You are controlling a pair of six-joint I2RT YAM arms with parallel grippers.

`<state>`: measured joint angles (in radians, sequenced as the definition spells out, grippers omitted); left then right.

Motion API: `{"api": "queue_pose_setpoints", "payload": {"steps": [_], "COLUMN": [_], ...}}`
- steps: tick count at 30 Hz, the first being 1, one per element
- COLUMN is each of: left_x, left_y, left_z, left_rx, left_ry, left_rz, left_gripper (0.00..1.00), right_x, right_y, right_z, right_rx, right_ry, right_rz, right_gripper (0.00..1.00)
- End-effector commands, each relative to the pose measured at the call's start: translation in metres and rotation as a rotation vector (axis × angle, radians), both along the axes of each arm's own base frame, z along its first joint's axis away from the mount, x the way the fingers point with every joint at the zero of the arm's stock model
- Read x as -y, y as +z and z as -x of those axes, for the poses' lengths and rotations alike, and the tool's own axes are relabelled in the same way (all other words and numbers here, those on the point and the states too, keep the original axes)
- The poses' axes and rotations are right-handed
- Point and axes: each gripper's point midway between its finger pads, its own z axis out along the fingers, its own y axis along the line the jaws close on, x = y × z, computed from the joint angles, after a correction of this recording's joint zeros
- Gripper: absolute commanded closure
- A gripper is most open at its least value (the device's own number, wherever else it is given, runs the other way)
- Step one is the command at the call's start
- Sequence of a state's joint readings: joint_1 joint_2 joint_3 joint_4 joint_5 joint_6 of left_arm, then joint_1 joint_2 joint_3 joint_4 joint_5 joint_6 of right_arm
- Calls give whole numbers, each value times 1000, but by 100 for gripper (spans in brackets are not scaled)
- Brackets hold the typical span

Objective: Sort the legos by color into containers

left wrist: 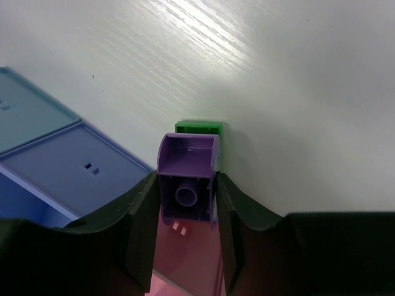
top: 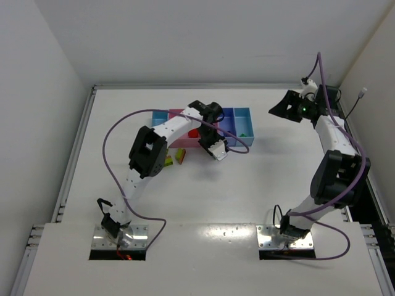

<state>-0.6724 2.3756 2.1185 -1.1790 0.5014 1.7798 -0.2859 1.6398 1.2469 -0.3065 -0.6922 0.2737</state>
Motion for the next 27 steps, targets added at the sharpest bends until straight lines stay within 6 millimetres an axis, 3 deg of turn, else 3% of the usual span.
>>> {"api": "queue_pose_setpoints", "payload": {"steps": [1, 3, 4, 5, 7, 8, 9, 10, 11, 13, 14, 16, 18, 19, 20, 21, 22, 27], "left_x": [-4, 1, 1, 7, 12, 16, 27, 21, 24, 30, 30, 34, 30, 31, 24, 17, 15, 6], "left_y": [-3, 9, 12, 31, 45, 77, 94, 97, 132, 161, 166, 201, 200, 243, 218, 230, 256, 266], "left_z": [24, 31, 37, 45, 58, 66, 61, 70, 77, 79, 88, 97, 102, 97, 95, 86, 80, 60], "left_rx": [-45, -61, -100, -127, -201, -232, -218, -311, -343, -442, -510, -618, -746, -803, -867, -884, -923, -1090], "left_ry": [-59, -50, -9, 5, 79, 98, 128, 234, 247, 351, 378, 458, 573, 627, 746, 795, 816, 968], "left_rz": [-39, -17, -12, 46, 101, 192, 275, 278, 373, 458, 469, 529, 538, 667, 675, 760, 877, 947], "left_gripper": [74, 87, 89, 91, 96, 99, 100, 100, 100, 100, 100, 100, 100, 100, 100, 100, 100, 100], "right_x": [2, 0, 0, -4, -12, -14, -21, -22, -23, -25, -32, -36, -44, -48, -56, -60, -68, -105], "right_y": [15, 20, 20, 24, 26, 26, 29, 35, 31, 33, 39, 43, 47, 53, 48, 48, 52, 73], "right_z": [-11, -10, -10, -9, -1, -1, 3, 5, 5, 9, 11, 15, 26, 30, 37, 43, 55, 96], "right_rx": [61, 77, 77, 96, 104, 105, 118, 133, 127, 131, 145, 161, 163, 177, 165, 158, 165, 219], "right_ry": [9, 21, 21, 38, 62, 68, 90, 97, 93, 102, 122, 146, 179, 205, 229, 248, 297, 530], "right_rz": [-3, 2, 2, 16, 16, 0, -7, -8, -15, -21, -24, -37, -70, -85, -101, -119, -154, -296], "right_gripper": [33, 33, 32, 32, 27, 25, 23, 20, 20, 18, 18, 18, 18, 18, 18, 18, 18, 18]}}
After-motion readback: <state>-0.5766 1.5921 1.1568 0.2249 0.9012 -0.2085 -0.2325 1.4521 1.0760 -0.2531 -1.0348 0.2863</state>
